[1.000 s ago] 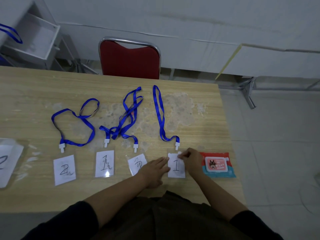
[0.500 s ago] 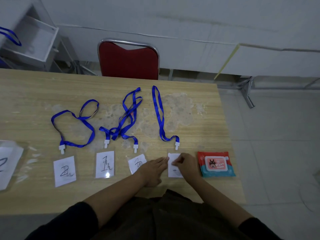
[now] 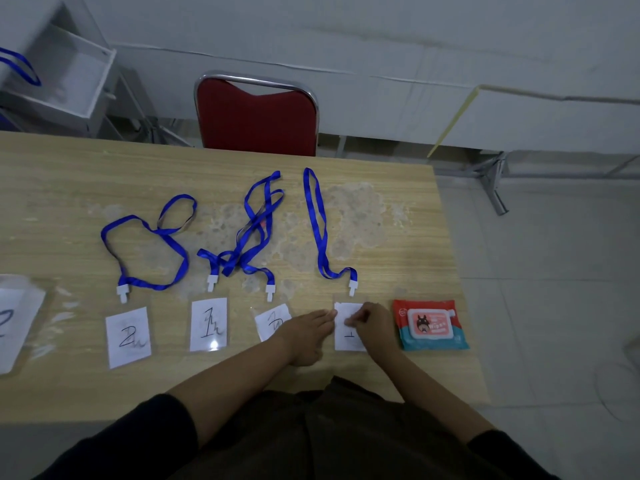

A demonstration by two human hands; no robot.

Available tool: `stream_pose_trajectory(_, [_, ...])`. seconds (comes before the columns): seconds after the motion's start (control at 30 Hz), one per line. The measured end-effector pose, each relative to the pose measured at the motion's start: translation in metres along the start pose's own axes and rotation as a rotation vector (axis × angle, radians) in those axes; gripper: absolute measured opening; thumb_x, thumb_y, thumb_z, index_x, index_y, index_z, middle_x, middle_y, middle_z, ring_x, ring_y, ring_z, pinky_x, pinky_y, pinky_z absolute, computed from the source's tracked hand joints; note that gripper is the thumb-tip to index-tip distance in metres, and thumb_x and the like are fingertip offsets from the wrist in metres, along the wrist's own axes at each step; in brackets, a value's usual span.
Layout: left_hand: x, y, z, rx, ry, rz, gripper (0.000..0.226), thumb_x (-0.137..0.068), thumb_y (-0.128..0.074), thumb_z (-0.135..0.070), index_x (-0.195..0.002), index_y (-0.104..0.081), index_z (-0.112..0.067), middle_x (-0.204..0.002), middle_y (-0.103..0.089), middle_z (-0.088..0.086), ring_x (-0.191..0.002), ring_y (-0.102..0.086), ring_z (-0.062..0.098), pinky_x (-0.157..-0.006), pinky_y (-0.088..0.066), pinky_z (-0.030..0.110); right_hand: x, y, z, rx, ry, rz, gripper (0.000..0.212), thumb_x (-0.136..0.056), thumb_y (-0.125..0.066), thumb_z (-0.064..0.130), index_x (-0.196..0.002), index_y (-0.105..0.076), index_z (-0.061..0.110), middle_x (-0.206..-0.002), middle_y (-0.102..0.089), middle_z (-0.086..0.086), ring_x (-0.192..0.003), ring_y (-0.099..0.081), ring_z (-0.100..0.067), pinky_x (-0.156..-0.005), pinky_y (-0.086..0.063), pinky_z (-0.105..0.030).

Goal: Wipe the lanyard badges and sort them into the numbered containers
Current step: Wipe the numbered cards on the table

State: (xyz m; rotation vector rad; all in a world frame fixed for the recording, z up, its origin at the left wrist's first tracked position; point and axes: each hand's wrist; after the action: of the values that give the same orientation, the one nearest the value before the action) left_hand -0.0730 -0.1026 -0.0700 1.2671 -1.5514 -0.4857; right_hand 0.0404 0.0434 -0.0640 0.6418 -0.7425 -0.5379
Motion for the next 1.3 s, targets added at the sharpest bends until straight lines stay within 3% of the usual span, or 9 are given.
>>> stream_pose_trajectory(0.13, [0.001, 0.004, 0.001, 0.062, 0.010, 0.005, 0.070, -0.091, -0.051, -0.017, -0.153, -0.019, -0.011, -0.163, -0.006, 0.003, -0.150, -0.004, 0.013, -0.122, -0.012, 0.030, 0.009, -0.007, 0.002, 0.013, 0.066, 0.120, 0.011, -0.085, -0.073, 0.014, -0.080, -0.065, 0.020, -0.089, -0.071, 0.003, -0.084, -0.062, -0.001, -0.087, -0.051, -0.022])
stream_pose_trajectory(0.27, [0.000, 0.006, 0.001, 0.071, 0.025, 0.035, 0.075, -0.092, -0.051, -0.015, -0.155, -0.010, -0.011, -0.163, -0.002, 0.001, -0.150, -0.002, 0.013, -0.122, -0.013, 0.032, -0.001, 0.001, 0.002, -0.043, 0.011, -0.017, 0.004, -0.086, -0.072, 0.011, -0.084, -0.068, 0.012, -0.091, -0.069, 0.000, -0.089, -0.063, -0.009, -0.090, -0.049, -0.025])
stream_pose_trajectory(0.43, [0.001, 0.006, 0.001, 0.130, 0.051, 0.039, 0.076, -0.092, -0.052, -0.013, -0.155, -0.009, -0.014, -0.163, -0.005, 0.000, -0.150, -0.005, 0.013, -0.121, -0.017, 0.034, 0.005, -0.007, 0.002, 0.004, 0.031, 0.075, 0.007, -0.082, -0.076, 0.013, -0.084, -0.069, 0.012, -0.089, -0.070, 0.003, -0.082, -0.059, 0.001, -0.083, -0.049, -0.018])
stream_pose_trajectory(0.57, [0.003, 0.008, 0.000, 0.202, 0.112, 0.036, 0.082, -0.091, -0.052, -0.014, -0.156, -0.002, -0.018, -0.163, -0.008, 0.002, -0.149, -0.010, 0.015, -0.120, -0.020, 0.034, -0.002, -0.003, 0.006, -0.069, -0.009, -0.034, 0.008, -0.082, -0.075, 0.013, -0.085, -0.070, 0.009, -0.089, -0.068, 0.001, -0.087, -0.061, -0.008, -0.082, -0.047, -0.019])
stream_pose_trajectory(0.7, [0.004, 0.008, 0.000, 0.242, 0.115, 0.020, 0.082, -0.090, -0.054, -0.015, -0.156, -0.004, -0.020, -0.162, -0.011, 0.004, -0.148, -0.015, 0.018, -0.118, -0.025, 0.035, 0.015, -0.005, -0.007, -0.024, 0.000, 0.110, 0.013, -0.080, -0.077, 0.012, -0.077, -0.066, 0.017, -0.076, -0.066, 0.009, -0.075, -0.060, 0.005, -0.071, -0.046, -0.009])
stream_pose_trajectory(0.83, [0.001, 0.003, 0.003, 0.109, 0.029, 0.015, 0.075, -0.095, -0.049, -0.019, -0.156, -0.005, -0.020, -0.163, -0.005, 0.001, -0.150, -0.005, 0.014, -0.122, -0.015, 0.035, 0.008, 0.015, -0.021, -0.085, -0.049, -0.018, 0.006, -0.084, -0.072, 0.008, -0.085, -0.067, 0.006, -0.079, -0.070, 0.003, -0.073, -0.061, 0.004, -0.068, -0.050, -0.015])
stream_pose_trajectory(1.0, [-0.004, -0.004, 0.001, 0.076, 0.012, -0.104, 0.061, -0.102, -0.036, -0.044, -0.154, -0.020, -0.016, -0.161, -0.019, 0.004, -0.148, -0.015, 0.016, -0.120, -0.014, 0.031, 0.028, 0.000, -0.021, -0.027, 0.043, 0.106, 0.010, -0.081, -0.076, 0.012, -0.083, -0.067, 0.009, -0.082, -0.069, 0.000, -0.079, -0.065, -0.006, -0.078, -0.053, -0.023])
stream_pose_trajectory(1.17, [-0.010, 0.001, -0.002, 0.107, 0.054, -0.153, 0.062, -0.095, -0.052, -0.046, -0.148, -0.037, -0.017, -0.155, -0.034, 0.002, -0.140, -0.030, 0.017, -0.111, -0.031, 0.032, 0.009, 0.009, -0.022, -0.128, -0.078, -0.062, 0.009, -0.083, -0.074, 0.009, -0.084, -0.065, 0.011, -0.079, -0.067, 0.005, -0.076, -0.062, 0.001, -0.076, -0.053, -0.021])
stream_pose_trajectory(1.3, [-0.017, -0.003, -0.012, 0.059, 0.108, -0.209, 0.065, -0.085, -0.065, -0.046, -0.139, -0.048, -0.013, -0.145, -0.045, 0.005, -0.132, -0.038, 0.019, -0.103, -0.037, 0.033, 0.024, -0.006, -0.026, -0.025, 0.028, 0.079, 0.016, -0.082, -0.075, 0.014, -0.078, -0.063, 0.024, -0.077, -0.067, 0.007, -0.076, -0.063, 0.003, -0.073, -0.049, -0.015])
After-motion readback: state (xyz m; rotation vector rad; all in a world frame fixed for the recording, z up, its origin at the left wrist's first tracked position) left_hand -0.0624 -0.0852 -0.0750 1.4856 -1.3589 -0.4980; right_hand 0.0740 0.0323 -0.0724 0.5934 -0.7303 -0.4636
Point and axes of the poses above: each hand's wrist, its own x-axis away from the middle knuckle, its own y-axis out of the back of the hand, z = x × y
